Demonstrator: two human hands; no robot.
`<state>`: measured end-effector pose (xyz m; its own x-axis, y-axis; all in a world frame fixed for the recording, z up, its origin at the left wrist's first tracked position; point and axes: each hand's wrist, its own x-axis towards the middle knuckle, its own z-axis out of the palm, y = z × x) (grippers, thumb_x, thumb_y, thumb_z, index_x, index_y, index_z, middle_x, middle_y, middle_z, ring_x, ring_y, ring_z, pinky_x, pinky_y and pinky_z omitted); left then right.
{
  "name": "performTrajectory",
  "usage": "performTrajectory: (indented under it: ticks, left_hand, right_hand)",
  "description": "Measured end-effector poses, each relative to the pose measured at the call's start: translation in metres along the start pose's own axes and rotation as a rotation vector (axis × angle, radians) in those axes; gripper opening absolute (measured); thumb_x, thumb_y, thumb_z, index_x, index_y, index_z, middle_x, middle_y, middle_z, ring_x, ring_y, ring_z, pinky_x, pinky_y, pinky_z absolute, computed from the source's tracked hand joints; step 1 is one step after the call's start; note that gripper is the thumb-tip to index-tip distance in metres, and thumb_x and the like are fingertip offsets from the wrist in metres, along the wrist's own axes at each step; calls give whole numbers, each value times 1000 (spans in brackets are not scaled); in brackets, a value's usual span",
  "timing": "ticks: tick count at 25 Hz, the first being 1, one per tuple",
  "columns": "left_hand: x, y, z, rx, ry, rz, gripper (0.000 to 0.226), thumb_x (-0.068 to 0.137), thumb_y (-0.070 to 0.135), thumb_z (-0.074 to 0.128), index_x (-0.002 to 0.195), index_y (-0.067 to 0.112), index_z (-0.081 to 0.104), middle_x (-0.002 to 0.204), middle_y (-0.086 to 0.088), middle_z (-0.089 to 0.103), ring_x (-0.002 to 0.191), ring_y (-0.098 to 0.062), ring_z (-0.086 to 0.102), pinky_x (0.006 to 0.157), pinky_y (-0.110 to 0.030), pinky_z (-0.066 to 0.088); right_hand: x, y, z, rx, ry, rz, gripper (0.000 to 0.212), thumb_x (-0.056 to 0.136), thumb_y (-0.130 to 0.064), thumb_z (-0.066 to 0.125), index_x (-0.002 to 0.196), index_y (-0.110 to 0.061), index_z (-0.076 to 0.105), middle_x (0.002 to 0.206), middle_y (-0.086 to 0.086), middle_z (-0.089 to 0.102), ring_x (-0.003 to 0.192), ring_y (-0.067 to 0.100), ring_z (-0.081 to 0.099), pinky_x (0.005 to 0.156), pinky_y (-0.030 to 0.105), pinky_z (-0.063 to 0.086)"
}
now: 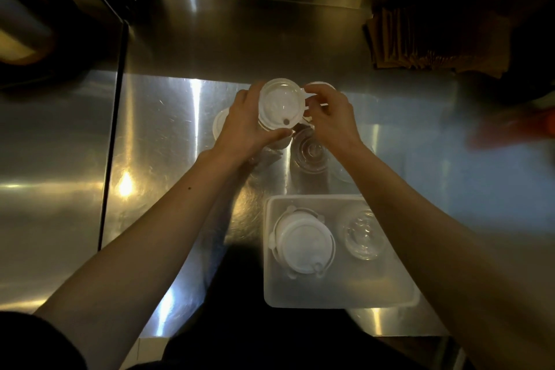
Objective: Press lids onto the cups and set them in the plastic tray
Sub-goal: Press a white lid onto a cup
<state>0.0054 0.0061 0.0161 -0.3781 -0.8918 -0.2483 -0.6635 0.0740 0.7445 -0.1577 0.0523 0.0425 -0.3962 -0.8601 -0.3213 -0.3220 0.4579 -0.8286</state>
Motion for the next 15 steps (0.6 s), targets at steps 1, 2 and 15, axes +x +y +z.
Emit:
performTrajectory:
  ticks: [1,2,15]
  left_hand:
    - [-3,0,-2,6,1,-5,92,64,58,79,140,31,34,145,3,44,131,-17,45,104,-30,36]
    - [-8,2,-6,10,3,-8,94,64,57,80,142,30,33,146,2,43,132,-18,44,106,-33,36]
    - [-59,6,-24,0,67,-26,104,66,55,80,148,25,24,153,-2,33,137,-21,39,107,-29,32]
  right_hand:
    - [-3,-1,0,29,3,25,27,101,-13,46,123,-14,61,121,10,66,99,17,68,90,30,58]
    - [-9,-2,1,46,3,40,26,101,-14,46,123,-14,61,119,10,67,95,15,69,88,29,58]
    - [-55,-24,8,310,-85,75,23,99,-7,49,99,-18,70,94,-3,71,86,13,70,70,15,56]
